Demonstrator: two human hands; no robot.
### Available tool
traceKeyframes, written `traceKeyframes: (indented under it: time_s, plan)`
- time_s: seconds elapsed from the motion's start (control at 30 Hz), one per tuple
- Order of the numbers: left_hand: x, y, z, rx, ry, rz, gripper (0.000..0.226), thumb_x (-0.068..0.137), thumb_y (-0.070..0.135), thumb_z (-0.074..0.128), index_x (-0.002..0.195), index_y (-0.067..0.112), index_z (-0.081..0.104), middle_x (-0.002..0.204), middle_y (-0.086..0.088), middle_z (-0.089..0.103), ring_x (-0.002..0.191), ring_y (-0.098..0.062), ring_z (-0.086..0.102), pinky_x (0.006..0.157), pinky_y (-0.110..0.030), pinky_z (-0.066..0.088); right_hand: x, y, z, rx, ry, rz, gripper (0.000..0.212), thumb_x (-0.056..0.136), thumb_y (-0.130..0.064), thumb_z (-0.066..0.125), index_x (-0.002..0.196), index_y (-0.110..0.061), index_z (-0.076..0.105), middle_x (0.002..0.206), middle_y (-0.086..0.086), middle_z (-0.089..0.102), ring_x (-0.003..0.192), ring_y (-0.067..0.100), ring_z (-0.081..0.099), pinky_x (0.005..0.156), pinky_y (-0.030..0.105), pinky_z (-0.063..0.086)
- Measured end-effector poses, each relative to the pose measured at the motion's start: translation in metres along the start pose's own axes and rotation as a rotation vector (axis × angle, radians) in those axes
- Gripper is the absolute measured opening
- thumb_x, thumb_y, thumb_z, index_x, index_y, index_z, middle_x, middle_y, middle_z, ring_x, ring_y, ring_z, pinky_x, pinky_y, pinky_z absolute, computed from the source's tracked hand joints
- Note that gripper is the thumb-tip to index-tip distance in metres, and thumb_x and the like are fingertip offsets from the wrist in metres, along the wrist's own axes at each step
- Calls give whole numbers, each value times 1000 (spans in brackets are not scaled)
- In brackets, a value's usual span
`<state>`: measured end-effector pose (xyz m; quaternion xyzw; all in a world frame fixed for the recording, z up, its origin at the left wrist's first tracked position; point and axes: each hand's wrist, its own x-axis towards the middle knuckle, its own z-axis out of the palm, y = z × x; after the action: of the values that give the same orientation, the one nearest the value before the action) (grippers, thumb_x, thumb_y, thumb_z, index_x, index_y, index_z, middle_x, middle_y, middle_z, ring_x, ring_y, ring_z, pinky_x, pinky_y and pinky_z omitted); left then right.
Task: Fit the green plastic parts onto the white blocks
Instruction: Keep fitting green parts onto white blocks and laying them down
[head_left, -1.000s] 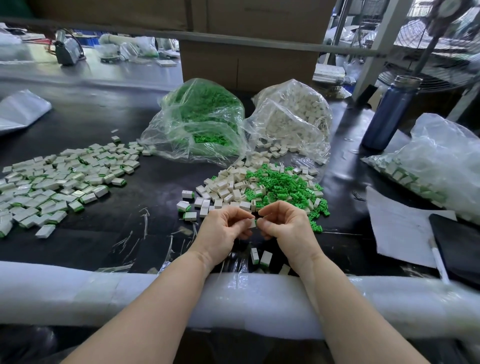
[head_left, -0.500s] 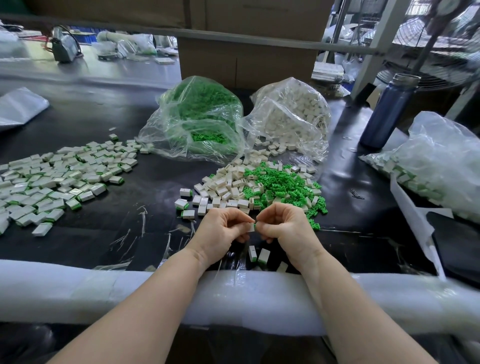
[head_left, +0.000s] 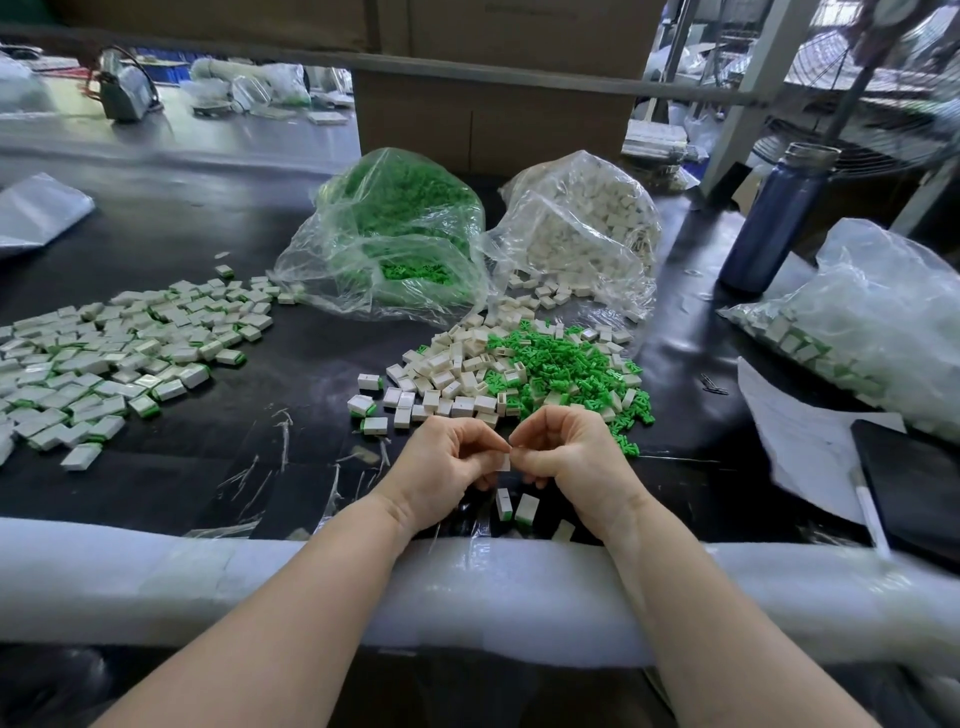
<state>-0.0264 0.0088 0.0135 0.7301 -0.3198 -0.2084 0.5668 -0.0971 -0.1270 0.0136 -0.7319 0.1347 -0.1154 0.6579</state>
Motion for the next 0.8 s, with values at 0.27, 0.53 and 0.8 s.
traceKeyframes:
  time_s: [0.27,0.53,0.8]
  plan:
    - [1,-4,3,-1,96,44,16,83,3,65,95,13,65,89,-14,69,84,-27,67,80,-29,55,3,2,5,112,143,-39,14,78,6,67,73,-7,63,59,1,63,50,7,56,48,16,46]
    - [5,-9,0,77,160,23,7,87,15,62,90,16,68,87,-5,67,81,-17,61,81,-31,52,2,5,4,116,127,-48,10,84,-2,65,76,-7,67,59,2,65,51,6,59,50,17,49]
    - [4,-7,-2,21,105,-6,12,87,14,62,80,23,68,68,6,64,57,2,53,60,-12,45,4,6,8,-21,156,-42,16,87,-6,63,71,-8,63,56,1,60,47,5,53,48,16,46]
